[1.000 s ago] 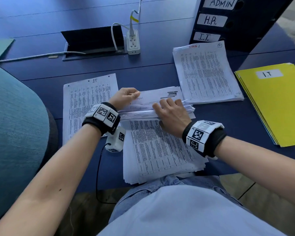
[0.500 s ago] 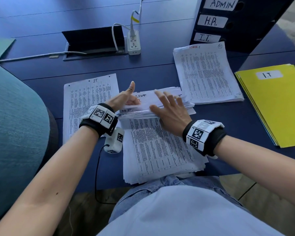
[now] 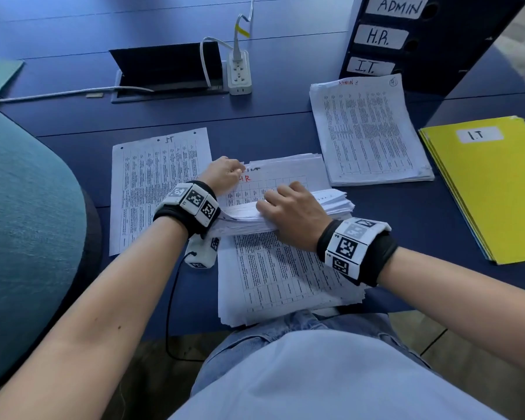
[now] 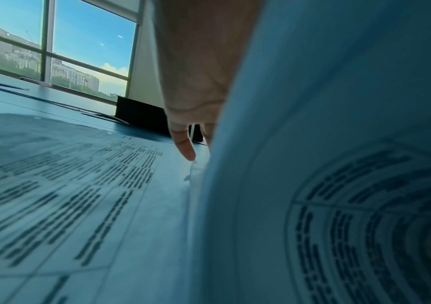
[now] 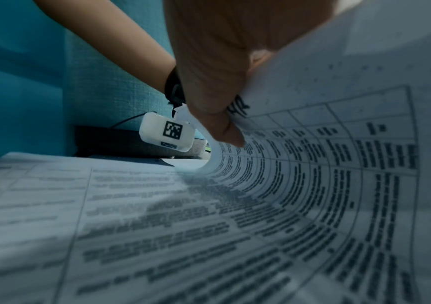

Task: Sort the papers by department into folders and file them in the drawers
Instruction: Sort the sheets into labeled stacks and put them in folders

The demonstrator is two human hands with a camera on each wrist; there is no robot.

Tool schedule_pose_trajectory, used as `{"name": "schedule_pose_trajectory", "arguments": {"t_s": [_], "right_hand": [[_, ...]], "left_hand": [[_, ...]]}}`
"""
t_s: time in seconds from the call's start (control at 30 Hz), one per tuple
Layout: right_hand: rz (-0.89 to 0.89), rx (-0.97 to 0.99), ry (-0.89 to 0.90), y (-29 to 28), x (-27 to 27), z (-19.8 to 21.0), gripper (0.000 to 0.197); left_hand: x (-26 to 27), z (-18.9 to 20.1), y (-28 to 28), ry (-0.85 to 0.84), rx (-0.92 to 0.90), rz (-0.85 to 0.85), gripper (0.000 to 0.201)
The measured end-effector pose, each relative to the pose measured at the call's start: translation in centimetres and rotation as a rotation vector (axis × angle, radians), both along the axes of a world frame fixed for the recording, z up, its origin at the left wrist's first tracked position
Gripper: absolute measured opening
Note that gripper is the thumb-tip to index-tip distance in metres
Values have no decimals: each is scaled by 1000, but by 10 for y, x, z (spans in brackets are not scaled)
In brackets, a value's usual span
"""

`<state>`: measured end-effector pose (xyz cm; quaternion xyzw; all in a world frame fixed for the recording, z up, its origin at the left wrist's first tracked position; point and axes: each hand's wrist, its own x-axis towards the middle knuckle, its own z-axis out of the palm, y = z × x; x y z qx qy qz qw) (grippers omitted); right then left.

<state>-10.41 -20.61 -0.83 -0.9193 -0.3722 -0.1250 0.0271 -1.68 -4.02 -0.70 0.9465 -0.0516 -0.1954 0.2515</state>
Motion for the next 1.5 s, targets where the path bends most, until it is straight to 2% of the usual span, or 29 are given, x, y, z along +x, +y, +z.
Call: {"name": "schedule_pose_trajectory", "arguments": {"t_s": [0.13,0.2,0.27,0.33,0.4,0.47,0.5,0.53,0.6,0.73,0.8,0.9,1.03,1.13,1.2,1.23,1.3,1.37,1.4,1.5], "right_hand": [[-18,24,40,3,-7,-4,30],[-29,44,67,3,-7,-3,28],[-31,76,99,3,-5,-1,21],[-56,100,114,2,-4,-1,25],[-113,114,128,3,-3,-3,50],[-167,149,143,3,1,-4,75],[-188,158,150,3,2,-3,79],[-207,156,147,3,4,-1,77],[-236,105,94,4,6,0,58],[-235,-23,14,-1,0,-5,44],[-207,-17,20,-2,-5,-5,39],[-173,4,127,-4,-11,-6,39],[-178,-19,275,-4,-9,3,45],[-260,-72,327,-6,6,20,28],[-360,-33,284,-11,21,29,17],[-417,-2,269,-13,29,31,15],[-515,53,290,-18,43,35,16],[-545,99,314,-22,50,37,16],[-523,135,318,-21,50,39,16],[-484,255,318,-21,49,42,15]], "left_hand": [[0,-10,9,-27,48,21,29],[-1,-9,12,-76,56,1,24],[-2,-4,13,-182,-15,-20,17],[-5,3,12,-264,-86,-62,14],[-9,11,11,-233,-115,-135,15],[-11,17,10,-89,-127,-212,14],[-11,19,10,-9,-122,-244,14],[-10,19,10,50,-117,-268,18],[-9,18,11,118,-178,-259,33],[-11,17,15,299,-491,-58,43],[-11,13,21,243,-513,54,44],[-9,4,30,86,-402,130,38],[-18,12,30,140,-404,94,44],[-27,20,27,249,-455,55,71],[-32,20,31,229,-506,78,93],[-34,16,34,236,-596,122,101],[-41,13,33,241,-785,213,104],[-47,15,26,222,-872,254,93],[-49,14,21,185,-871,267,78],[-56,22,1,37,-846,394,13]]}}
